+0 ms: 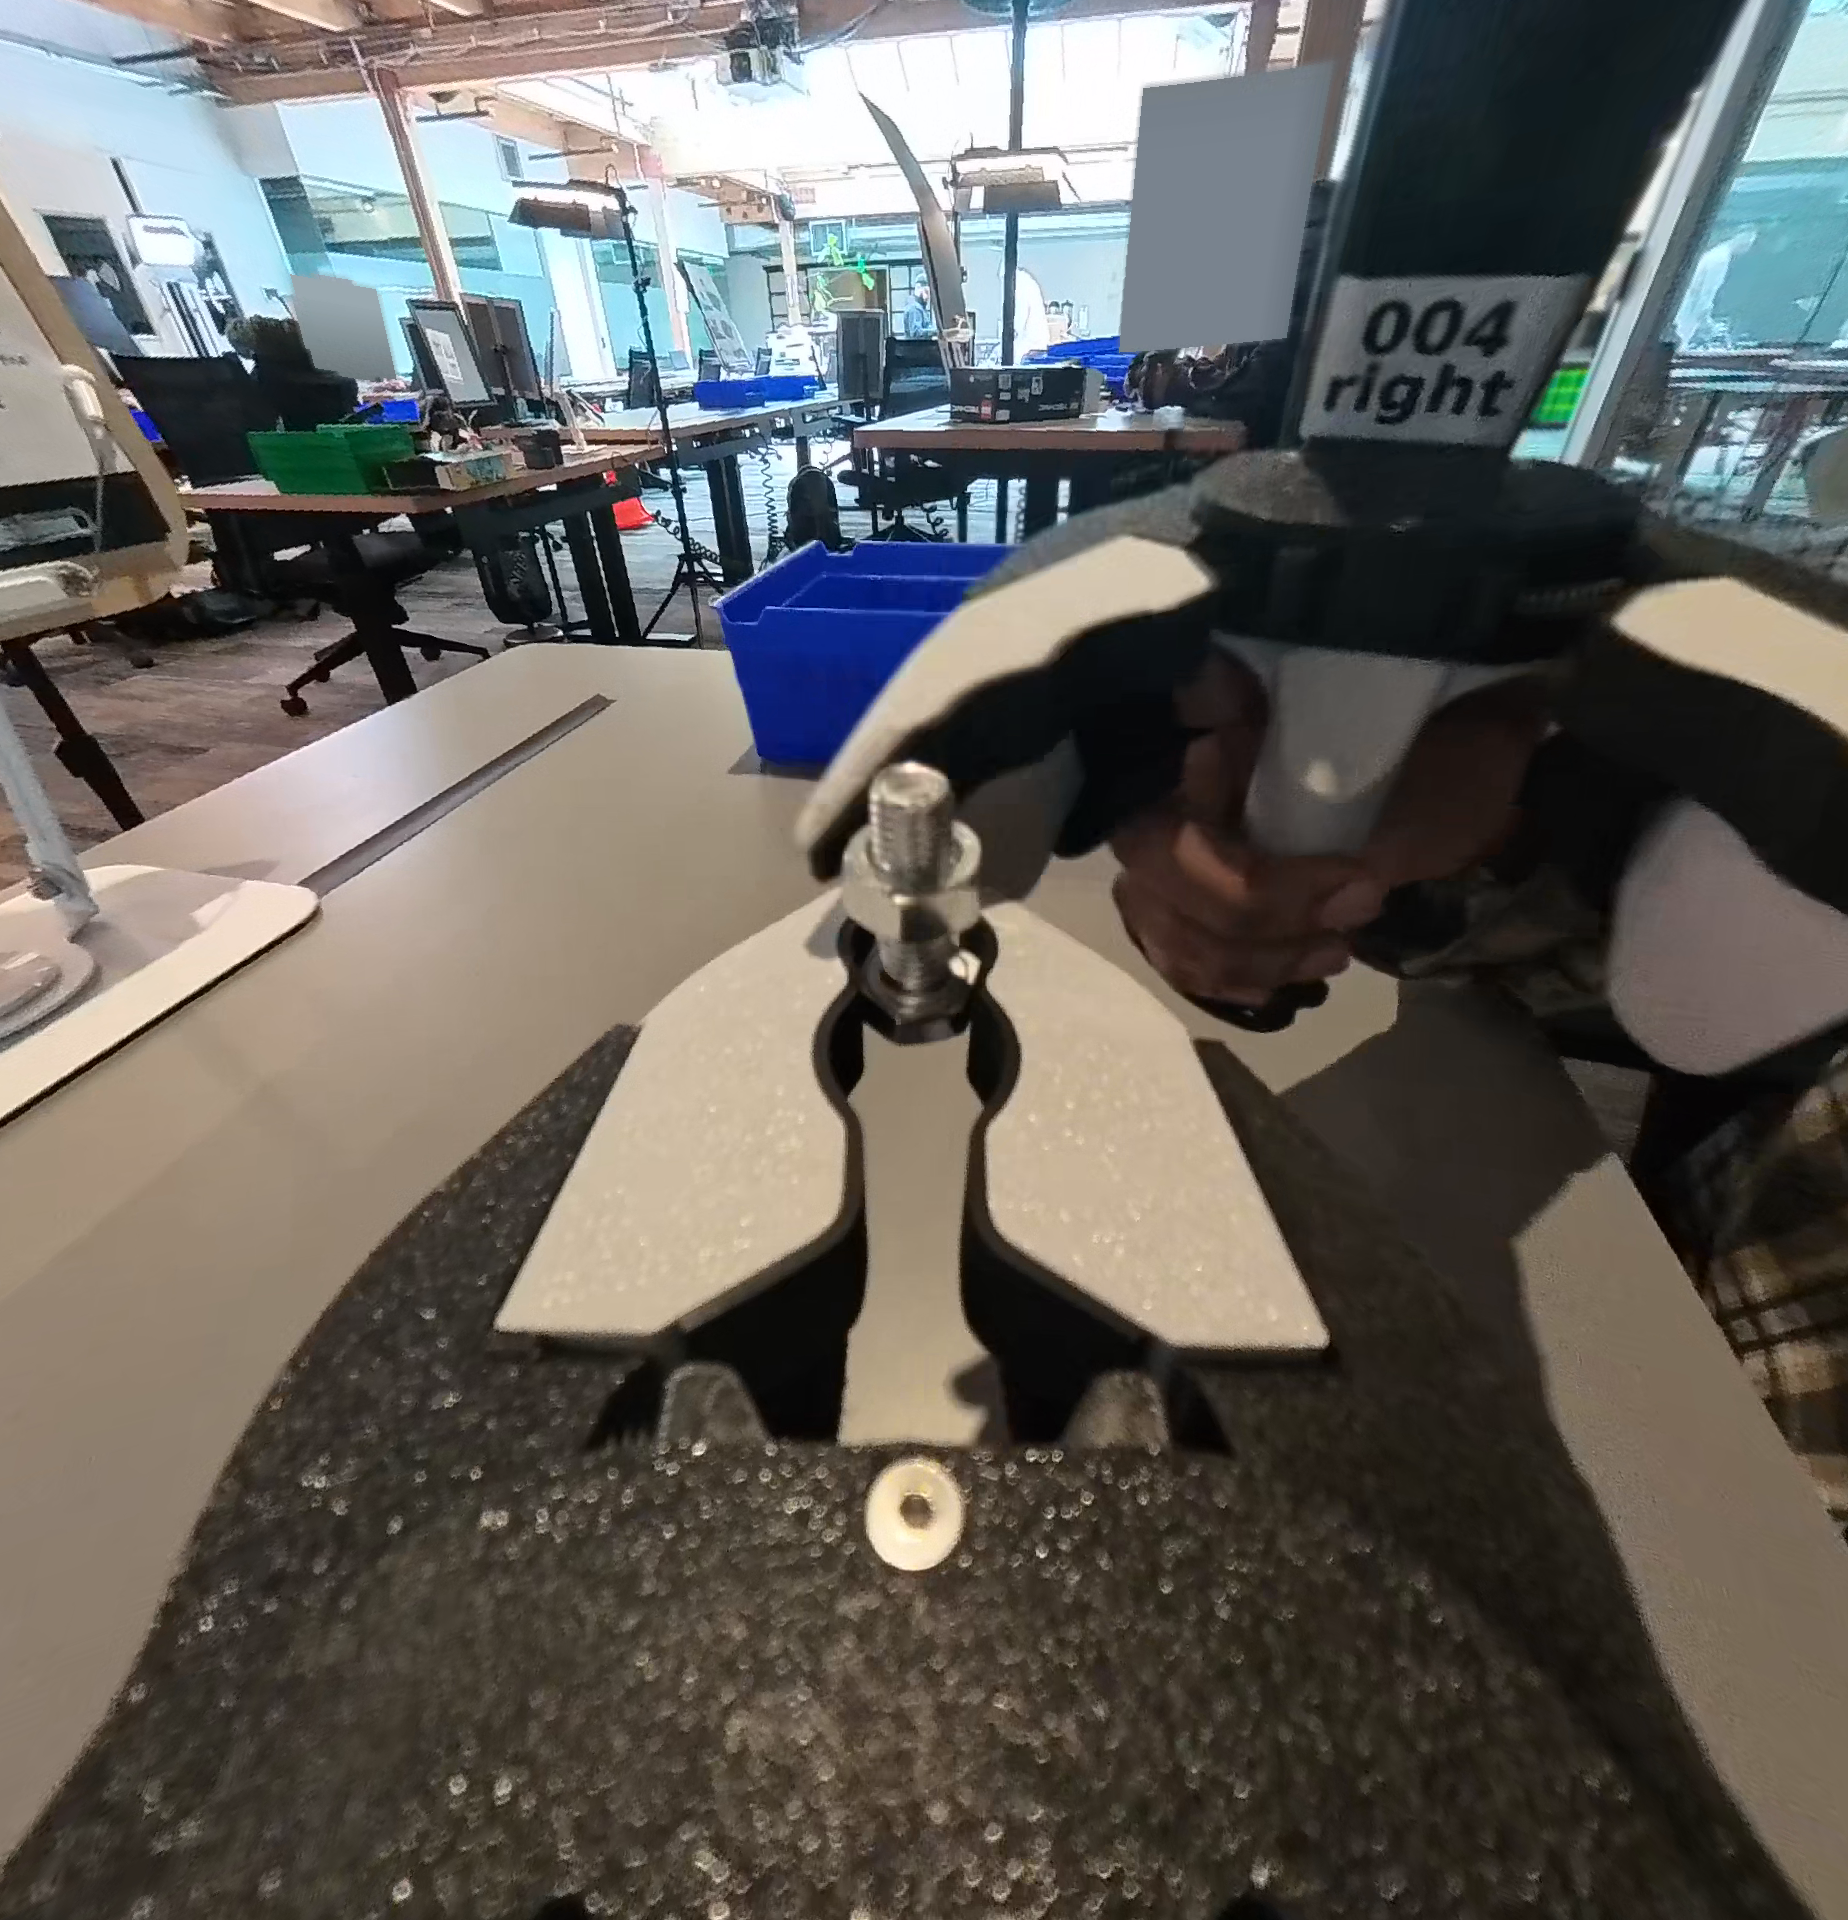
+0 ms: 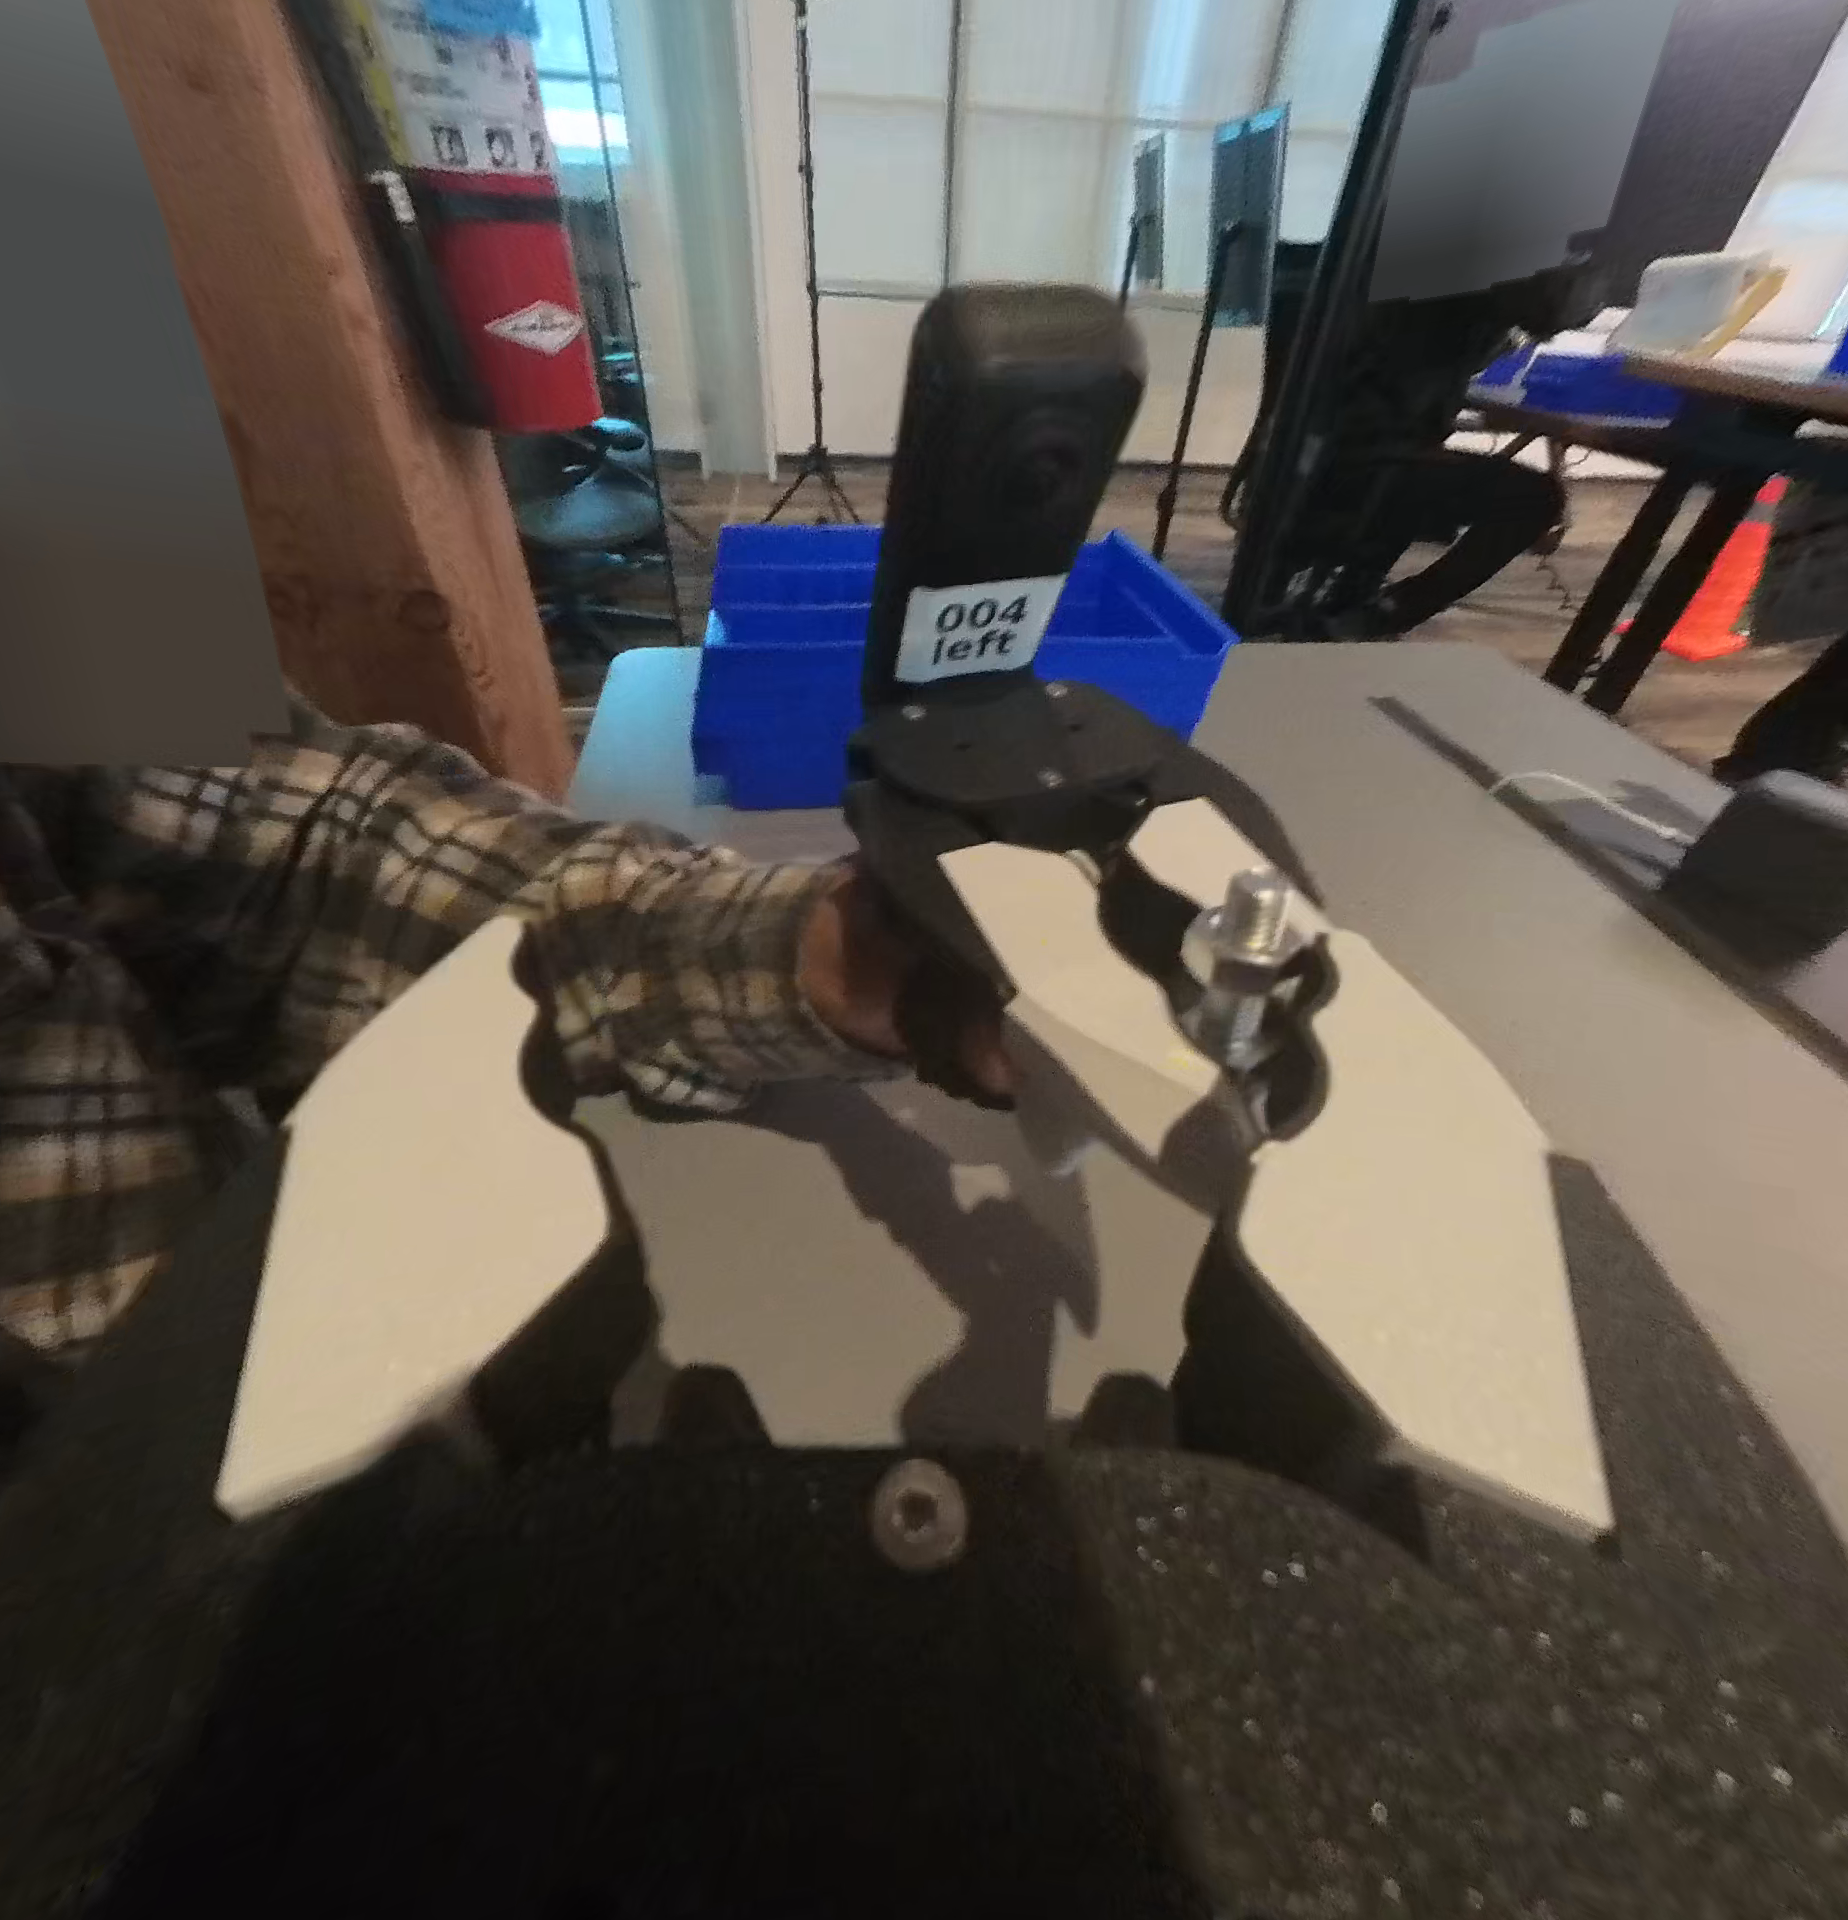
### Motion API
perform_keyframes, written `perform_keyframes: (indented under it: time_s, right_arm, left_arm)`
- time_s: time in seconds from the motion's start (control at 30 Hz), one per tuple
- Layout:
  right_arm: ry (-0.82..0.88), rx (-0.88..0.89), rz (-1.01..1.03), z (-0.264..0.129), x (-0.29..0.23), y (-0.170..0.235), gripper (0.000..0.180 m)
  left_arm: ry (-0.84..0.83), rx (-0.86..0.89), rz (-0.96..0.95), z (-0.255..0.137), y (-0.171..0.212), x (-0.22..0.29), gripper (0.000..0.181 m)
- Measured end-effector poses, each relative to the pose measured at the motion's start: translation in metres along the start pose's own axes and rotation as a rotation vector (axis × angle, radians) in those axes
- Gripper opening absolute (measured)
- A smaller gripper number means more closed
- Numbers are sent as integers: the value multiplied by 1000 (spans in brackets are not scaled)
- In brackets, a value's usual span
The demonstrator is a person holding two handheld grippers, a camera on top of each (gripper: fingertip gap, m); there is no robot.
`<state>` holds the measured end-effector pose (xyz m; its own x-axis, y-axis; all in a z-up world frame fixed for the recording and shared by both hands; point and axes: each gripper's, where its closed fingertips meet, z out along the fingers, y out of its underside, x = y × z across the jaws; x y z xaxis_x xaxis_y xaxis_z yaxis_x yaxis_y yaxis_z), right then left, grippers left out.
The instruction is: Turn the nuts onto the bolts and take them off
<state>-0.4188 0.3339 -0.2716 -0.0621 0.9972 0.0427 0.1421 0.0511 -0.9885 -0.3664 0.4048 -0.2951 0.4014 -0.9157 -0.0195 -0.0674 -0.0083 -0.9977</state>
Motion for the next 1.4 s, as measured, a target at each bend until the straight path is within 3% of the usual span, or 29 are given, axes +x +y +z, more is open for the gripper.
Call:
perform_keyframes:
  time_s: [0.03, 0.17, 0.4, 0.47, 0.67, 0.9, 1.23, 1.4]
  right_arm:
    - [0, -9, -9, -2, -6, 2, 134]
    - [-5, 15, -26, -25, -29, 0, 123]
    - [74, 49, -50, -34, 8, -13, 113]
    - [90, 33, -66, -33, 23, -12, 104]
    - [46, 33, -69, -28, 44, -11, 54]
    - [-11, 5, -85, -21, 45, -4, 30]
    - [-35, -30, -80, -17, 45, 1, 9]
    - [-31, -42, -55, -19, 43, -1, 9]
  left_arm:
    - [-3, -3, -1, -1, 0, -1, 15]
    - [-17, -1, -24, -4, 1, -8, 15]
    - [-3, -1, -6, -1, 1, -2, 15]
    - [6, 0, 0, -1, 0, 0, 15]
    - [25, -13, 20, 2, 2, 5, 15]
    - [43, -21, 19, 3, 4, 8, 15]
    - [59, -41, 28, 7, 7, 12, 15]
    - [83, -29, 25, 8, 5, 16, 15]
